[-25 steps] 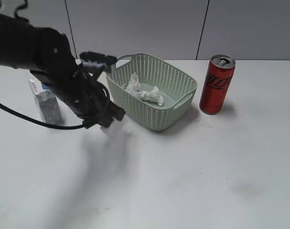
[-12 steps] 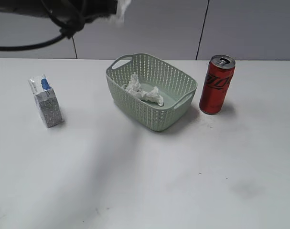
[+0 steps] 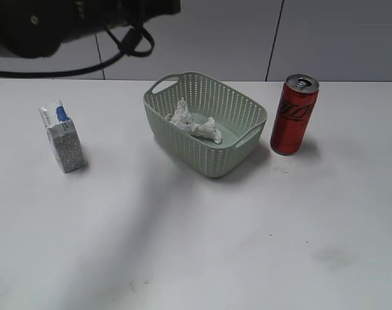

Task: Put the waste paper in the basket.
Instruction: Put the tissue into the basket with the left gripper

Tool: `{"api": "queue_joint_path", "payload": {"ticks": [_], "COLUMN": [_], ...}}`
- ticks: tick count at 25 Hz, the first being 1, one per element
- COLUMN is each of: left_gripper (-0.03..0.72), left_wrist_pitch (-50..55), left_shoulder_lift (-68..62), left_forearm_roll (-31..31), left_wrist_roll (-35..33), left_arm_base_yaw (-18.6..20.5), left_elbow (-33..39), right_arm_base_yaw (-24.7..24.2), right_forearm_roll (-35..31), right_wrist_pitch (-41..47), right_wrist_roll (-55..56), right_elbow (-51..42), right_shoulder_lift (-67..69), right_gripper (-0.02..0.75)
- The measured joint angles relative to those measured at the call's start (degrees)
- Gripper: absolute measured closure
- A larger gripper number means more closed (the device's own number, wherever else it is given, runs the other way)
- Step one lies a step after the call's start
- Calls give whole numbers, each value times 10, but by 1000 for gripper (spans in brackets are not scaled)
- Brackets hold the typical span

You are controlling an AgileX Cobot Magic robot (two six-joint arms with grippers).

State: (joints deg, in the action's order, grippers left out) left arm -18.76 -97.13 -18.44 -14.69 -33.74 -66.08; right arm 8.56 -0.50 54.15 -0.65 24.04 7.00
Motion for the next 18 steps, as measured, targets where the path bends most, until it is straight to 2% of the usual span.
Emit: {"api": "queue_joint_path", "payload": {"ticks": [7,11,14,18], "left_gripper": [683,638,524,230], "left_wrist_pitch": [-4,1,9,18], "left_shoulder_lift": [-84,-113,-122,-122], "left_forearm_roll": [0,0,-1,-2], "left_wrist_roll": [0,0,0,0], "left_arm_base_yaw": [-22,-23,-23,-23], "left_elbow": [0,0,0,0], "right_arm_base_yaw": [0,0,0,0], "right_forearm_roll": [0,0,0,0], "right_wrist_pitch": [0,0,0,0], "right_wrist_roll": [0,0,0,0], "right_elbow": [0,0,0,0], "right_shoulder_lift": [0,0,0,0], "right_gripper": [166,166,166,166]}}
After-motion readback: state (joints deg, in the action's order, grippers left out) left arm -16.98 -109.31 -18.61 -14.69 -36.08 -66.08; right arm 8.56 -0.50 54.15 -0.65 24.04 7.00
